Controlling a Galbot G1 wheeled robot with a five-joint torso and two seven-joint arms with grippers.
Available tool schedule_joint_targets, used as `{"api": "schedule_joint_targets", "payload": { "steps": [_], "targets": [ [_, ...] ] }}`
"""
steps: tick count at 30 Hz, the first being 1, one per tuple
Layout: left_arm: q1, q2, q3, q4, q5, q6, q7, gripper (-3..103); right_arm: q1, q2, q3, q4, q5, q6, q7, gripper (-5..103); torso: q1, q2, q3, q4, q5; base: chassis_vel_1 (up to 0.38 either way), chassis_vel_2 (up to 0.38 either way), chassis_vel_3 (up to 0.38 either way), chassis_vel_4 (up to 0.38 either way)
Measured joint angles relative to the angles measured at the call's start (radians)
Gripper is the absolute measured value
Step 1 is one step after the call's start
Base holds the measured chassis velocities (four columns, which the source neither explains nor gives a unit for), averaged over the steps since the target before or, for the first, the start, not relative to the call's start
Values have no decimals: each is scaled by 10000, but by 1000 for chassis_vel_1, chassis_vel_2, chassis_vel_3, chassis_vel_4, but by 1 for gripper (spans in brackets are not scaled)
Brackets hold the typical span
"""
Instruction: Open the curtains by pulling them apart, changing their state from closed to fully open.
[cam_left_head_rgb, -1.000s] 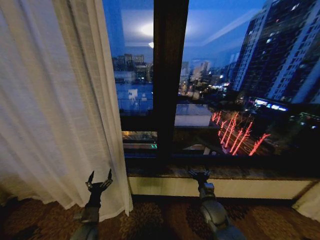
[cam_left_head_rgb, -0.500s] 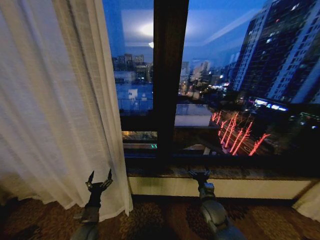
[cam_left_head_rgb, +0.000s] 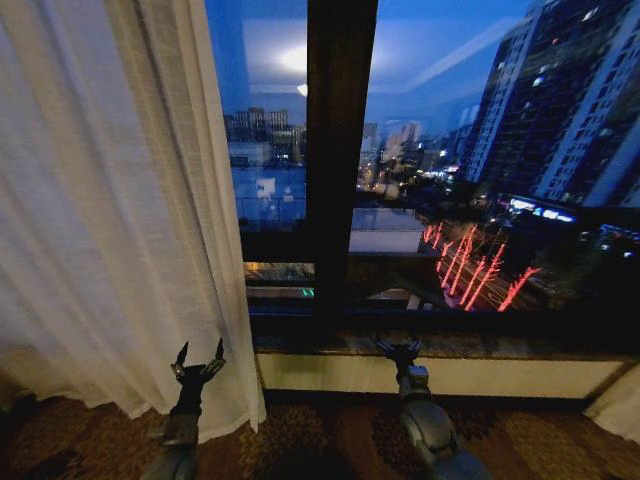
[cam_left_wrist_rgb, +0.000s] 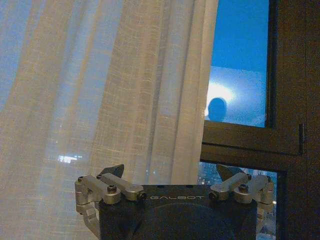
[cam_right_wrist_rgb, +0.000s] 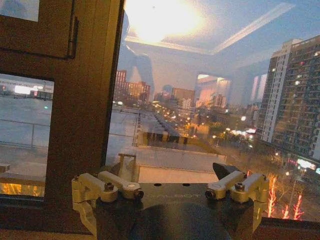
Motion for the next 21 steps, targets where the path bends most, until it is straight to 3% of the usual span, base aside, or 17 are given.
{"api": "schedule_joint_targets", "payload": {
  "steps": [8, 11, 14, 15, 17, 21],
  "targets": [
    [-12, 0, 1, 0, 0, 43, -1, 100, 0, 0, 0, 0, 0, 0, 0, 100, 0, 0, 0, 0, 0, 0, 0, 0, 0],
    [-114, 6, 54, -69, 22, 411, -71, 100, 0, 0, 0, 0, 0, 0, 0, 100, -1, 0, 0, 1, 0, 0, 0, 0, 0],
    [-398, 29, 204, -283, 104, 1357, -300, 100, 0, 0, 0, 0, 0, 0, 0, 100, 0, 0, 0, 0, 0, 0, 0, 0, 0],
    [-398, 29, 204, -283, 104, 1357, -300, 100, 0, 0, 0, 0, 0, 0, 0, 100, 0, 0, 0, 0, 0, 0, 0, 0, 0],
    [-639, 51, 334, -462, 172, 2172, -496, 100, 0, 0, 0, 0, 0, 0, 0, 100, 0, 0, 0, 0, 1, 0, 0, 0, 0],
    [-895, 74, 475, -657, 243, 3057, -702, 100, 0, 0, 0, 0, 0, 0, 0, 100, 0, 0, 0, -1, 0, 0, 0, 0, 0]
  ]
}}
